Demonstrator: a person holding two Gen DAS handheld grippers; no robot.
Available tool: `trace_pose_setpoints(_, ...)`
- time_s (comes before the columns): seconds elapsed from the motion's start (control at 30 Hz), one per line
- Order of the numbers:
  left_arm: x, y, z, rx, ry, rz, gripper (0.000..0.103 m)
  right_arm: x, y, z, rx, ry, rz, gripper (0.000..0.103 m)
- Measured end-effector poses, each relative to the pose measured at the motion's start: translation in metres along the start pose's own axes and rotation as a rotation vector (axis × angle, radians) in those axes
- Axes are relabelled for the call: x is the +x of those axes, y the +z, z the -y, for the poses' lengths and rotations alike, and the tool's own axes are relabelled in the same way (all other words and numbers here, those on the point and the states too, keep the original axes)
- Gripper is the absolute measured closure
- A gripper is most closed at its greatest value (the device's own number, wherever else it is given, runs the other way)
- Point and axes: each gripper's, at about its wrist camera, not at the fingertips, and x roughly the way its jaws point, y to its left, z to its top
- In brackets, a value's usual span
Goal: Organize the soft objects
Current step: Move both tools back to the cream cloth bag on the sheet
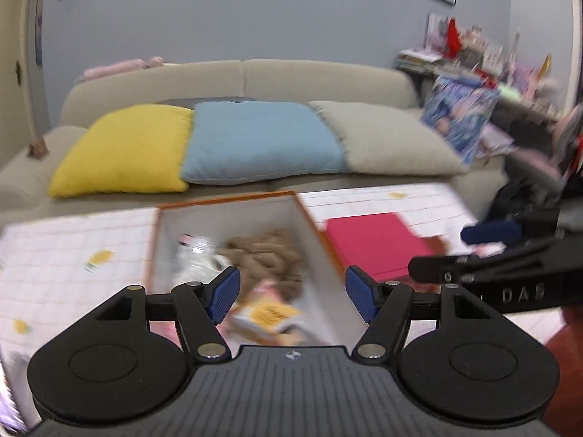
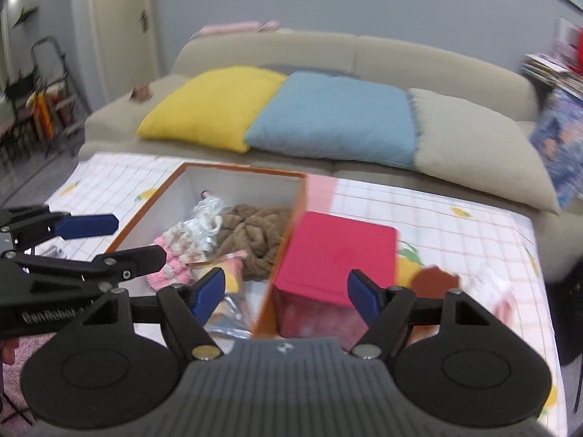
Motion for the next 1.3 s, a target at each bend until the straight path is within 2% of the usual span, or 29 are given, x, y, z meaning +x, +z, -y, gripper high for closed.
trace_pose_setpoints(0.1, -0.001, -0.008, 0.01, -0.058, -0.076, 0.002, 0.025, -0.019, -0.023, 0.017, 0.037, -0.045, 0.032, 0.03)
trace_pose_setpoints(0.23, 0.009, -0.02, 0.024, -0.084, -0.174, -0.038, 0.028, -0.038, -0.056, 0.04, 0.087, -0.125, 0.024, 0.03)
trace_pose_setpoints(0.33, 0.023, -0.026, 0.038, -0.073, -0.243, -0.106, 0.028, -0.041, -0.082, 0.055, 0.137, -0.199, -0.019, 0.03)
trace_pose_setpoints(0.47, 0.039, -0.031, 0.06, -0.039, -0.299, -0.171, 0.028, -0.037, -0.115, 0.078, 0.253, -0.266, -0.122, 0.03)
trace_pose_setpoints(0.6, 0.053, -0.034, 0.078, -0.003, -0.323, -0.213, 0.028, -0.03, -0.121, 0.104, 0.374, -0.289, -0.169, 0.028)
trace_pose_setpoints(0.67, 0.057, -0.036, 0.087, 0.023, -0.318, -0.217, 0.028, -0.02, -0.12, 0.114, 0.374, -0.306, -0.192, 0.017)
trace_pose_setpoints(0.77, 0.063, -0.037, 0.097, 0.07, -0.307, -0.222, 0.028, -0.002, -0.118, 0.128, 0.387, -0.292, -0.214, 0.01)
trace_pose_setpoints(0.87, 0.078, -0.039, 0.106, 0.1, -0.298, -0.276, 0.028, 0.019, -0.118, 0.143, 0.395, -0.299, -0.256, 0.009)
trace_pose_setpoints(0.97, 0.097, -0.042, 0.113, 0.071, -0.327, -0.324, 0.028, 0.034, -0.121, 0.161, 0.457, -0.274, -0.286, 0.01)
trace_pose_setpoints(1.0, 0.102, -0.044, 0.115, 0.062, -0.336, -0.33, 0.028, 0.035, -0.123, 0.167, 0.484, -0.277, -0.283, 0.012)
trace_pose_setpoints(1.03, 0.107, -0.045, 0.119, 0.062, -0.343, -0.333, 0.028, 0.035, -0.125, 0.173, 0.513, -0.289, -0.279, 0.019)
trace_pose_setpoints(1.1, 0.117, -0.047, 0.13, 0.081, -0.354, -0.332, 0.028, 0.035, -0.13, 0.184, 0.584, -0.325, -0.281, 0.035)
trace_pose_setpoints(1.13, 0.122, -0.047, 0.135, 0.092, -0.359, -0.334, 0.028, 0.035, -0.133, 0.19, 0.618, -0.34, -0.284, 0.049)
trace_pose_setpoints(1.3, 0.149, -0.054, 0.159, 0.124, -0.392, -0.373, 0.024, 0.041, -0.146, 0.212, 0.756, -0.401, -0.319, 0.072)
